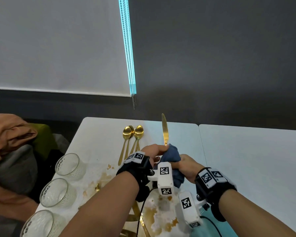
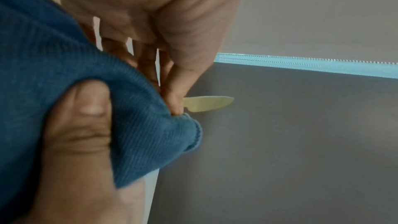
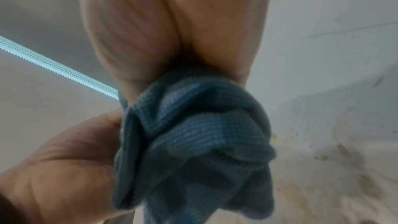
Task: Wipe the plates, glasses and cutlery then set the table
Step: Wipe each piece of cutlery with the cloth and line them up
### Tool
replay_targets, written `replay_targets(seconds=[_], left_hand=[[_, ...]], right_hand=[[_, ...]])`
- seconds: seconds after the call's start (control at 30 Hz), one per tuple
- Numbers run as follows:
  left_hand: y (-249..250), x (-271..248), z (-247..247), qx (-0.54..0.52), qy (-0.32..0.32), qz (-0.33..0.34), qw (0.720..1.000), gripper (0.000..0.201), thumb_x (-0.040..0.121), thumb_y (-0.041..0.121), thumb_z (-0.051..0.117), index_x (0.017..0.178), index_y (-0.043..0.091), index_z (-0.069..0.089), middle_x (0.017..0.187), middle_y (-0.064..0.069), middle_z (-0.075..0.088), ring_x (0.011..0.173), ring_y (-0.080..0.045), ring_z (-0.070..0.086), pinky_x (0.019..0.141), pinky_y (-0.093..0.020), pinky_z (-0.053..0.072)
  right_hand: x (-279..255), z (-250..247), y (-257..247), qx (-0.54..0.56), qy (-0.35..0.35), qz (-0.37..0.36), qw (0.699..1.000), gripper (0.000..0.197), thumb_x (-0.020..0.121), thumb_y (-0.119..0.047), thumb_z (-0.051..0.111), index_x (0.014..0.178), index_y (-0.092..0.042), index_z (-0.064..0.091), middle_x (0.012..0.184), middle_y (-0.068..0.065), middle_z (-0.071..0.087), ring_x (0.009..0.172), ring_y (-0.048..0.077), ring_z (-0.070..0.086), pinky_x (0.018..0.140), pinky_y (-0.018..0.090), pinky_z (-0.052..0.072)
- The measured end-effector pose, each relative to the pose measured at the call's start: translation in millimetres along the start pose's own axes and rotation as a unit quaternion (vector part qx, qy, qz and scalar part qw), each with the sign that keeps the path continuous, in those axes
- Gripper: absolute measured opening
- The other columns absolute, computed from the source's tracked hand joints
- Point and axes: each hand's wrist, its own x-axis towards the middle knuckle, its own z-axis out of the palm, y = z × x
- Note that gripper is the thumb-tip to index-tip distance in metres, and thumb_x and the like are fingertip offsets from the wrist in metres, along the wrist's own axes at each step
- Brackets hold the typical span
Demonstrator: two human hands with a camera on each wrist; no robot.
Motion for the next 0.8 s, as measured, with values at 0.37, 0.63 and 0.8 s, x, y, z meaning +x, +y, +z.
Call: replay_targets(seconds=[0.37,0.63,0.8], left_hand=[[12.5,19.5,-23.6,0.097,0.125,0.046,0.986,0.057,0.092,0.037,0.055,0.135,0.000,0.046,0.139,-0.017,0.046,0.129,-0.033,0.044,0.107,-0.040,0.036],[43.9,31.7,-100.3,0.265,0.246,0.096,0.927,0.038,0.094,0.029,0.056,0.125,0.007,0.059,0.129,-0.012,0.059,0.122,-0.028,0.053,0.099,-0.032,0.042],[34.8,60.2,-157.1,0.475,0.327,0.011,0.817,0.040,0.088,0.046,0.059,0.113,0.015,0.060,0.127,-0.008,0.058,0.119,-0.029,0.053,0.104,-0.042,0.041]], right_hand=[[28.1,8.0,-20.4,-0.186,0.034,0.012,0.982,0.012,0.083,-0.017,0.067,0.074,-0.011,0.061,0.083,0.010,0.065,0.079,0.021,0.059,0.074,0.031,0.049],[44.5,5.2,-47.2,-0.261,0.094,0.005,0.961,0.031,0.080,-0.026,0.070,0.098,-0.002,0.064,0.098,0.015,0.067,0.095,0.030,0.063,0.086,0.037,0.052],[49.6,-10.5,-49.4,-0.287,0.096,0.010,0.953,0.028,0.080,-0.028,0.071,0.094,-0.005,0.062,0.096,0.012,0.066,0.093,0.028,0.063,0.084,0.035,0.051]])
